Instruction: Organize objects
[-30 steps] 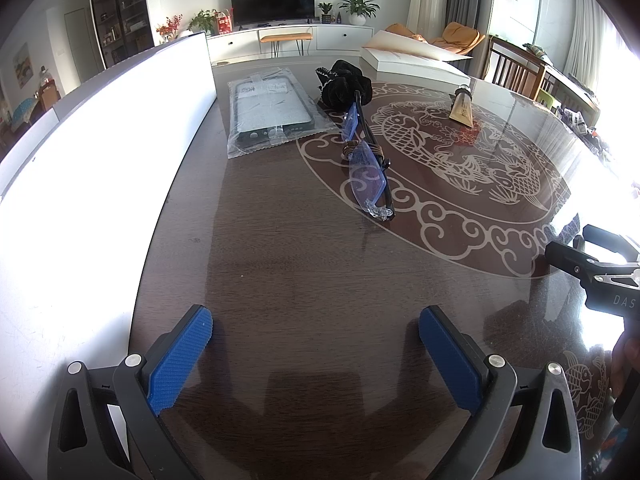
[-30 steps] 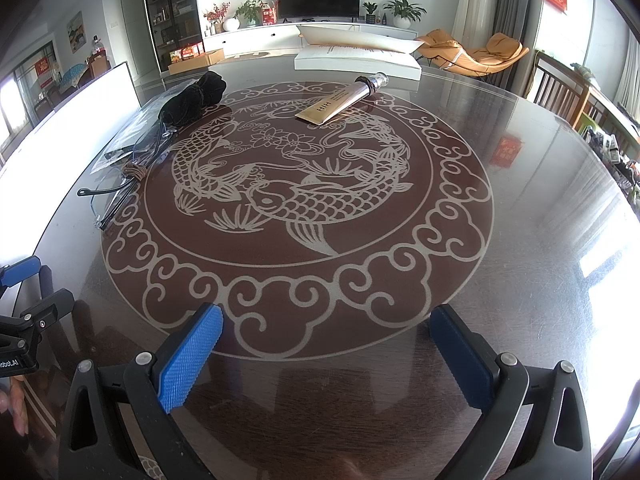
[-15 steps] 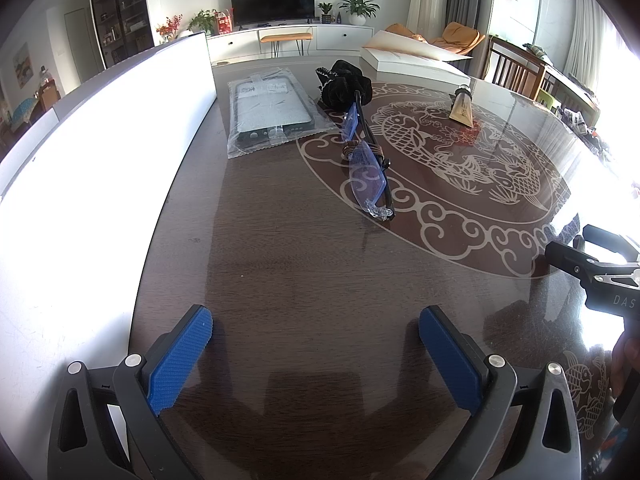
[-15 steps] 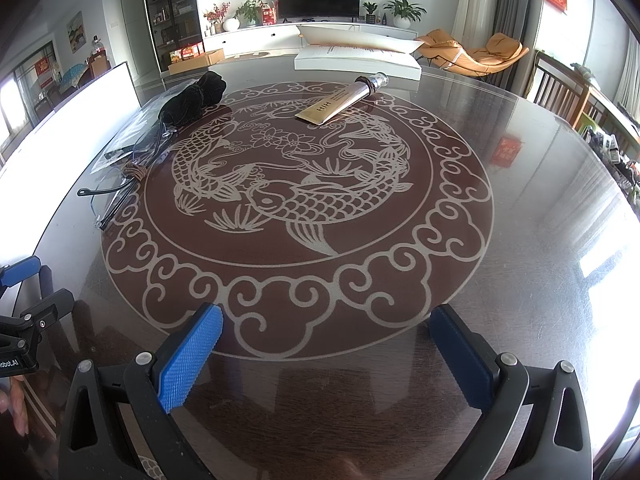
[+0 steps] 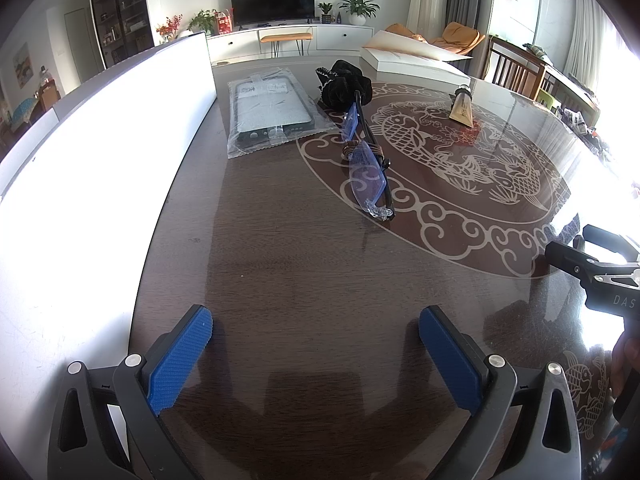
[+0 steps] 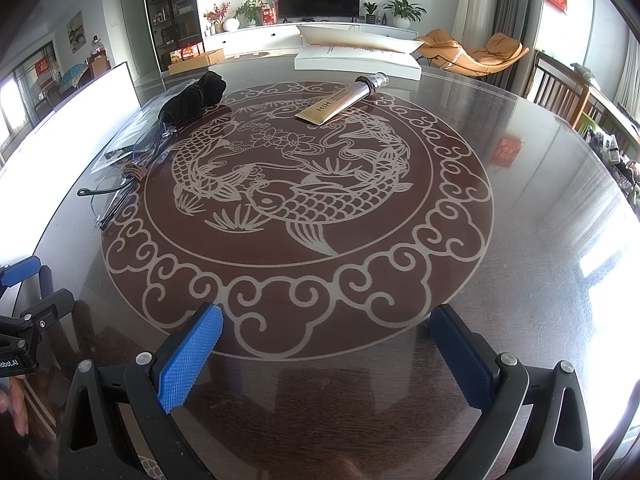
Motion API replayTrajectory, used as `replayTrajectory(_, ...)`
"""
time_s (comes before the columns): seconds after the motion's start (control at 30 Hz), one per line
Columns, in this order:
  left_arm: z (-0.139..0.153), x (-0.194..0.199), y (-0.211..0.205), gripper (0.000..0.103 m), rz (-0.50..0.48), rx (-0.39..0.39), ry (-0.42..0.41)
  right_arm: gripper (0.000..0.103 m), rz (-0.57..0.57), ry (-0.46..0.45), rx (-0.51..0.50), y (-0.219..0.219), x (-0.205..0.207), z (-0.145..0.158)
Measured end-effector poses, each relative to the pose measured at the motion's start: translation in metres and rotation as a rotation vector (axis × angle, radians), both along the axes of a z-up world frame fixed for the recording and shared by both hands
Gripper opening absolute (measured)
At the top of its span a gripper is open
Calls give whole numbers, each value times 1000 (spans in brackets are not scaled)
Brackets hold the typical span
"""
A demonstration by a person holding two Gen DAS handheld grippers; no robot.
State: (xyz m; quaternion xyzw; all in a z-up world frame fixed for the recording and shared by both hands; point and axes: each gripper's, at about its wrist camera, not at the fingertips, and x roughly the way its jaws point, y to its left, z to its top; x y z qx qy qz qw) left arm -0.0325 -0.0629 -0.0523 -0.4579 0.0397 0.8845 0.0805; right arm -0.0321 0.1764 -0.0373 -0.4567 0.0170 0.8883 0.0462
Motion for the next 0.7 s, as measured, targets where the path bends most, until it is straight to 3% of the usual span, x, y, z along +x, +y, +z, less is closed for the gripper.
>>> replayTrajectory(0.5,2,-1,0,103,-15,0,-22,103,0,0,0,0,0,0)
replayTrajectory(0.7,33,-20,3,103,-25,56,44,103,-1,0,0,0,0,0)
